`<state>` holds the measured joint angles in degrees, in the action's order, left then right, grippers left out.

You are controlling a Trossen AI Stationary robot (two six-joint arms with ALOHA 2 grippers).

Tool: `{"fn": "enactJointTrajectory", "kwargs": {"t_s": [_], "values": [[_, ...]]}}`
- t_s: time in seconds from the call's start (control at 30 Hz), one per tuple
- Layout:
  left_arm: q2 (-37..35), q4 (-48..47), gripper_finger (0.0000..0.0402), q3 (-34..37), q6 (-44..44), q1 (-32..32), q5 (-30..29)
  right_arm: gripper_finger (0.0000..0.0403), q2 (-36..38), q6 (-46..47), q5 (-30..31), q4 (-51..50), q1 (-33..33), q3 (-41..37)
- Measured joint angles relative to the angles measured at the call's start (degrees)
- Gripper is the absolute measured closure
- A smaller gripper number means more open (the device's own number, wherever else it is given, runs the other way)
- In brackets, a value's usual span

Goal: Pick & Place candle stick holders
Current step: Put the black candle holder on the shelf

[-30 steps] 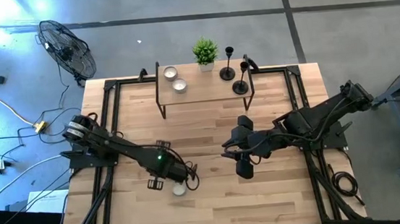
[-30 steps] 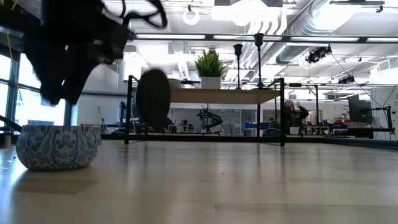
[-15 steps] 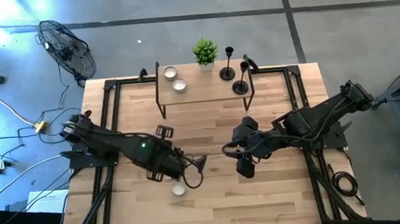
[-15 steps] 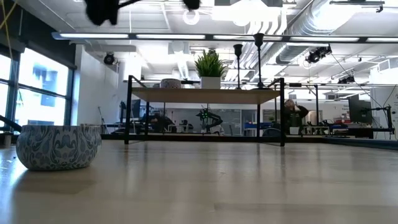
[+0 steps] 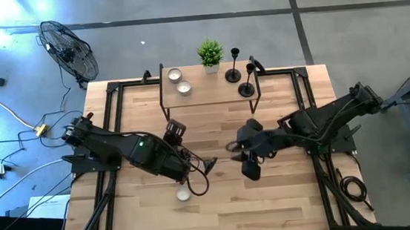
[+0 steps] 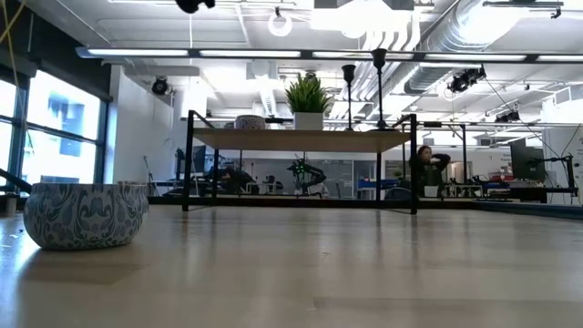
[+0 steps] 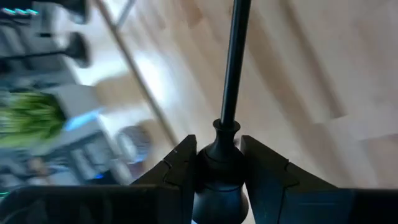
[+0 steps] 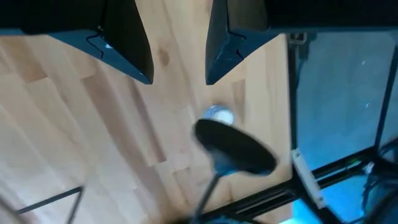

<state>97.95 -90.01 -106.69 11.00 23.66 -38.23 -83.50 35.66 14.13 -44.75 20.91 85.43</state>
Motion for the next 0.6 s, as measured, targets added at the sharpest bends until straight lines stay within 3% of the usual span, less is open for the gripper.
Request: {"fn": "enactJointTrajectory", "kwargs": {"t_s": [0.2, 0.47, 0.53, 0.6], "values": [[0.75, 0.02, 0.0304, 0.04, 9.68, 0.09, -9.82, 0.0263, 1.31, -1.74, -1.38, -0.03, -6.72, 0.00], [2.41, 1.01, 0.0304, 0.04, 26.32, -0.06, -36.09, 0.0263, 1.48, -5.08, -11.70, 0.57, -15.57, 0.00], [2.47, 3.01, 0.0304, 0.04, 29.58, -0.02, -39.51, 0.0263, 1.48, -6.62, -13.20, 2.43, -16.72, 0.00], [2.38, 5.47, 0.0304, 0.02, 32.30, -0.04, -38.32, 0.0263, 1.48, -8.58, -14.88, 4.57, -17.60, 0.00]]}}
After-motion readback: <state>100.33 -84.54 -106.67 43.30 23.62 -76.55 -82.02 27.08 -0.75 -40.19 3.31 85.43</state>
